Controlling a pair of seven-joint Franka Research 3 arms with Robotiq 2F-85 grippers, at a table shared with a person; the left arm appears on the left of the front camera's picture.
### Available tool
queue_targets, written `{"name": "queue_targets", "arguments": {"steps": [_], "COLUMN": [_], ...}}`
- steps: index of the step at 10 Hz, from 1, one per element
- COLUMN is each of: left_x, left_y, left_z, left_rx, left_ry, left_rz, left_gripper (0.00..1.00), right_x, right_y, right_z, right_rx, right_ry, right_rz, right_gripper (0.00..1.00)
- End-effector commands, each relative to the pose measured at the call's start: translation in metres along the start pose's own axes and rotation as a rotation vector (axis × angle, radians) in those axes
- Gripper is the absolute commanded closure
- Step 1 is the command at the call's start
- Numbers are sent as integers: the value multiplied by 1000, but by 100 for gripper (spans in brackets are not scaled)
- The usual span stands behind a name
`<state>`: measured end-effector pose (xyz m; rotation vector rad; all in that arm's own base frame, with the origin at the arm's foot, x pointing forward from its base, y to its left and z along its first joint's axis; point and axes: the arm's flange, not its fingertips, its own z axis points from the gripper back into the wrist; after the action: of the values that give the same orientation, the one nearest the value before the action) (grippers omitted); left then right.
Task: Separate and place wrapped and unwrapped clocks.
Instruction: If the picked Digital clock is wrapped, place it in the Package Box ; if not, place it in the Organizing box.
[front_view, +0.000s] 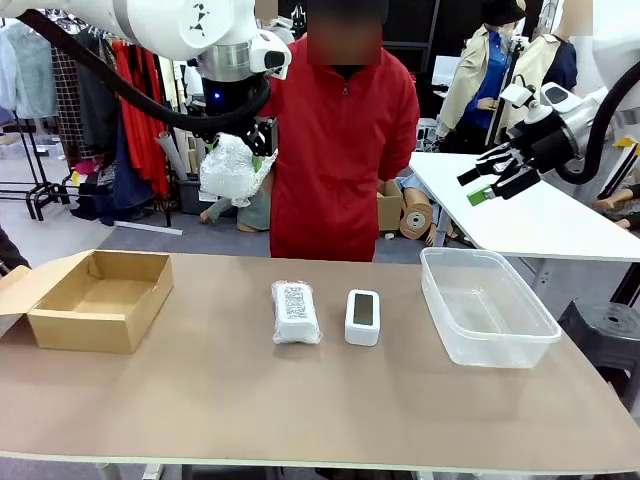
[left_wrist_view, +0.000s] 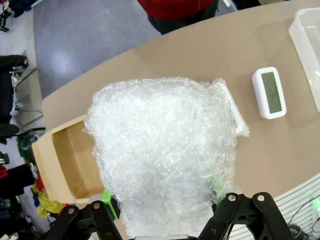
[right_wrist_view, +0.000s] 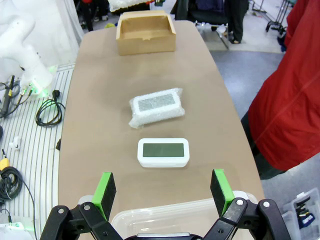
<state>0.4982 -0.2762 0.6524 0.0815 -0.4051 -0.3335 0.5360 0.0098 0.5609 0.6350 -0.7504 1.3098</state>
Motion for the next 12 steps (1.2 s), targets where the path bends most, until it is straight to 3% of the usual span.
{"name": "queue_targets", "arguments": {"steps": [1, 4, 6, 7, 10, 12], "left_x": [-1, 0, -3, -4, -17, -27], "left_y": [2, 0, 22, 40, 95, 111], "left_z": [4, 0, -9, -12, -30, -35], "left_rx": [1, 0, 71, 73, 150, 177], "left_ry": [-5, 0, 77, 87, 137, 176], "left_rz": [3, 0, 120, 62, 96, 112], "left_gripper": [100, 100, 100, 100, 100, 100], "right_x": [1, 1, 1, 1, 1, 1], "right_y": [0, 0, 0, 0, 0, 0], "right_z": [1, 1, 1, 1, 1, 1], "right_rx": [-1, -1, -1, -1, -1, -1], "right_ry": [3, 3, 3, 3, 3, 3], "right_rz": [3, 3, 3, 3, 3, 3], "right_gripper": [0, 0, 0, 0, 0, 0]}}
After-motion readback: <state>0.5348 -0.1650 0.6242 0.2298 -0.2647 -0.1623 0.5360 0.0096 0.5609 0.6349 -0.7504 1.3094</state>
